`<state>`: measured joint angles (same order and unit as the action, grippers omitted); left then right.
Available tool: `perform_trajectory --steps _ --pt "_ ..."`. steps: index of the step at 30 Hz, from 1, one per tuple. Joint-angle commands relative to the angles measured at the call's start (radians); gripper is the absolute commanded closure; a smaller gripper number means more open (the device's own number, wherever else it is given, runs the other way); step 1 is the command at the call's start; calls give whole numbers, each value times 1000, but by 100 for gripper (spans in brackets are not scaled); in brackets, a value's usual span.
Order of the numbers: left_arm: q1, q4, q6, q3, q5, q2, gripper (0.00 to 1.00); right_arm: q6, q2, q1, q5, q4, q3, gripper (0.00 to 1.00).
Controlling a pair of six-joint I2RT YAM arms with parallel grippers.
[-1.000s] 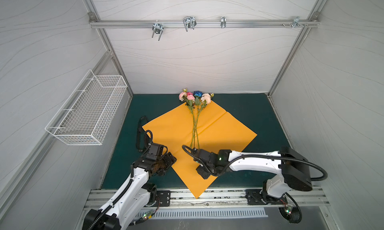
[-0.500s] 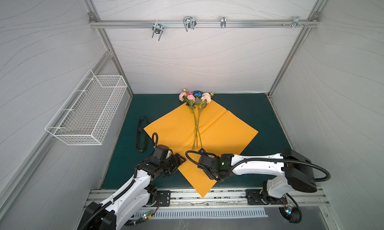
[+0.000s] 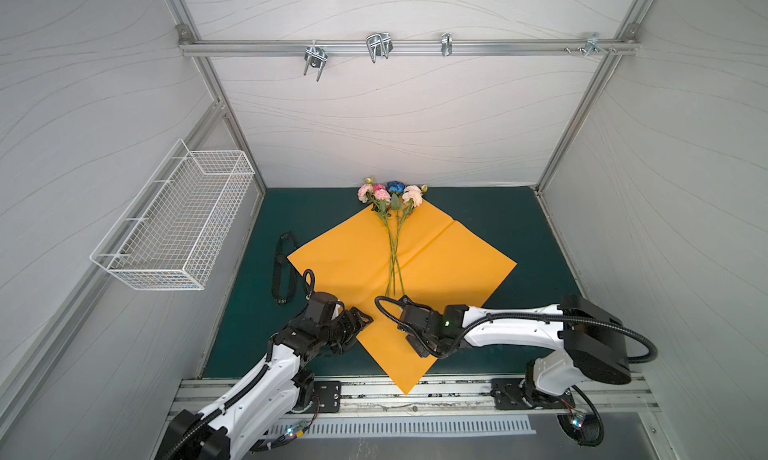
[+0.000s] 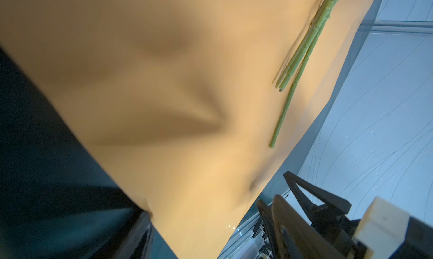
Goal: Tie the bouquet of fake flowers
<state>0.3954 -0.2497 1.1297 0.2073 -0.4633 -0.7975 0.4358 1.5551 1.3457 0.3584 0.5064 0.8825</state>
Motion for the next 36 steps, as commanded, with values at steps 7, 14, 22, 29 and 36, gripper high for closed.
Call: perform_trajectory --steps 7,14,22,29,36 --pt "5 -9 24 30 -14 -23 23 -112 -29 316 220 46 47 4" --pt "7 -46 23 37 -9 17 23 -175 -6 395 179 26 65 1" --pt "6 -12 13 32 -8 12 23 -200 80 428 157 34 111 1" --pt "6 87 26 51 -30 -53 24 -131 106 412 230 69 113 1" --pt "6 80 32 74 -27 -49 24 -131 129 396 255 60 106 1"
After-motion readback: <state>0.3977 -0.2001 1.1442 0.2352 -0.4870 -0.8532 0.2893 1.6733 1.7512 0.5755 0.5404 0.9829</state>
